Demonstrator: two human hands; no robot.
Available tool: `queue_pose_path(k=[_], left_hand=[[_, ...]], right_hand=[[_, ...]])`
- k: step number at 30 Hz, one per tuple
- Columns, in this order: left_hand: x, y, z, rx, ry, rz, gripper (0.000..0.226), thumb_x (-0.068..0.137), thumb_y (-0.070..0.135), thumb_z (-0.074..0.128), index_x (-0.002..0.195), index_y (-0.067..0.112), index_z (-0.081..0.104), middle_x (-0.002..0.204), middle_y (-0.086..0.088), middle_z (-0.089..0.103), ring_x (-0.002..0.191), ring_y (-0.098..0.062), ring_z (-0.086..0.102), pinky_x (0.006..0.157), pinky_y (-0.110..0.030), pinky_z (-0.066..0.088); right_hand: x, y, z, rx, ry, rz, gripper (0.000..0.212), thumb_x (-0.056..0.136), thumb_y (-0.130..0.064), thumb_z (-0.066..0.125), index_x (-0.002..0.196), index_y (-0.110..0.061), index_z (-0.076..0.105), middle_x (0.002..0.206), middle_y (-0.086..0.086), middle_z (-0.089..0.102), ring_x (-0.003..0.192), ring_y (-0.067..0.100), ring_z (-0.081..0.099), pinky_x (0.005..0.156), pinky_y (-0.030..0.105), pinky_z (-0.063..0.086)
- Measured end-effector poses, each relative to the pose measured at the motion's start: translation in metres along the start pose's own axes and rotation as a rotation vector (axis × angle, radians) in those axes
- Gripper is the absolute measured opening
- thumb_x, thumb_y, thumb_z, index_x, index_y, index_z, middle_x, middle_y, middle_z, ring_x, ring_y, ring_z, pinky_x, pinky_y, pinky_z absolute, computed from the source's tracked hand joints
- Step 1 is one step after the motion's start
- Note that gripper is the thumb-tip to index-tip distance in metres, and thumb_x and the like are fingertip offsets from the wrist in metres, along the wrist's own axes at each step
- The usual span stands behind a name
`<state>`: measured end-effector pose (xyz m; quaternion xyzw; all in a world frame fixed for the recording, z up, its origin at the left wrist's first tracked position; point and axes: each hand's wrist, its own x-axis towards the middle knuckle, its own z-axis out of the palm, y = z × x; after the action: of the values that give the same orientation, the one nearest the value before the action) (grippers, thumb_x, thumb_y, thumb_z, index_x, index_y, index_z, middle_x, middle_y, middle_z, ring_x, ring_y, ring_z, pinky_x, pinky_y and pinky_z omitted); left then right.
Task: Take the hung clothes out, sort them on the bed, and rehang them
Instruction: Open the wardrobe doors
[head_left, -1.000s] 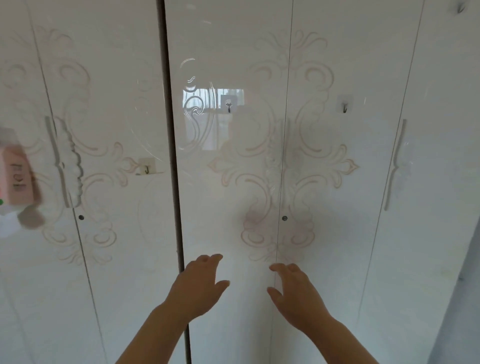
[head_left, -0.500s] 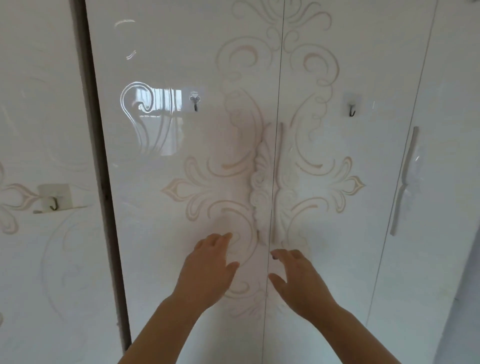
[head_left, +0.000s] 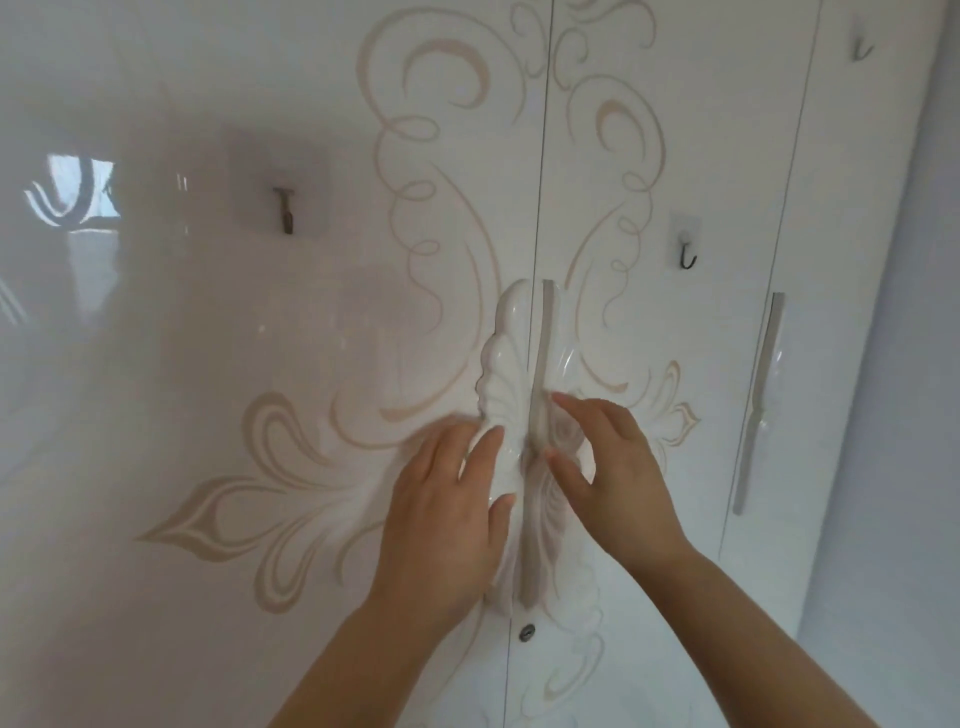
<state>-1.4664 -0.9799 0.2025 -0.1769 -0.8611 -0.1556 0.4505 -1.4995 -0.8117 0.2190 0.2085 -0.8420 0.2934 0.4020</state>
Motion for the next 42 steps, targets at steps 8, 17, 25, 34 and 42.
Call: queue_pose_path(k=[8, 17, 25, 34, 42], left_hand=[[0.028, -0.001, 0.038, -0.024, 0.163, 0.125, 0.043, 0.081, 0.024, 0.057, 0.123, 0.014, 0.052, 0.124, 0.0, 0.05, 0.117, -0.025, 0.047, 0.101, -0.038, 0.038], [0.029, -0.007, 0.06, -0.02, 0.307, 0.157, 0.046, 0.079, 0.023, 0.061, 0.124, 0.017, 0.051, 0.132, 0.001, 0.045, 0.121, -0.028, 0.043, 0.101, -0.042, 0.037], [0.027, 0.0, 0.067, -0.122, 0.429, 0.175, 0.046, 0.078, 0.014, 0.064, 0.122, 0.013, 0.053, 0.128, -0.008, 0.053, 0.124, -0.032, 0.042, 0.101, -0.051, 0.037], [0.03, 0.024, 0.069, -0.419, 0.411, 0.178, 0.046, 0.088, 0.021, 0.049, 0.131, 0.005, 0.044, 0.134, -0.01, 0.049, 0.128, -0.026, 0.043, 0.11, -0.039, 0.032], [0.035, 0.062, 0.073, -1.052, 0.055, 0.198, 0.052, 0.096, 0.036, 0.03, 0.144, 0.028, 0.014, 0.147, 0.037, 0.015, 0.137, 0.007, 0.02, 0.106, -0.004, 0.016]], right_hand=[[0.024, 0.033, 0.022, 0.045, 0.029, -0.001, 0.069, 0.087, -0.038, 0.06, 0.145, -0.034, 0.023, 0.136, -0.014, 0.037, 0.122, -0.015, 0.025, 0.096, -0.003, 0.02], [0.028, 0.036, 0.029, 0.203, 0.036, 0.03, 0.053, 0.089, -0.054, 0.034, 0.139, -0.053, 0.017, 0.102, -0.028, 0.048, 0.106, -0.001, 0.043, 0.09, 0.016, 0.034], [0.025, 0.027, 0.015, 0.316, -0.015, 0.134, 0.049, 0.093, -0.055, 0.024, 0.142, -0.047, 0.025, 0.129, -0.029, 0.047, 0.122, -0.007, 0.04, 0.103, 0.016, 0.026], [0.004, 0.014, -0.019, 0.431, 0.019, 0.242, 0.047, 0.092, -0.061, 0.03, 0.138, -0.052, 0.032, 0.125, -0.02, 0.045, 0.133, 0.019, 0.038, 0.112, 0.048, 0.029], [-0.022, 0.015, -0.067, 0.435, 0.019, 0.275, 0.05, 0.087, -0.066, 0.033, 0.135, -0.054, 0.035, 0.112, 0.013, 0.057, 0.112, 0.023, 0.056, 0.098, 0.032, 0.047]])
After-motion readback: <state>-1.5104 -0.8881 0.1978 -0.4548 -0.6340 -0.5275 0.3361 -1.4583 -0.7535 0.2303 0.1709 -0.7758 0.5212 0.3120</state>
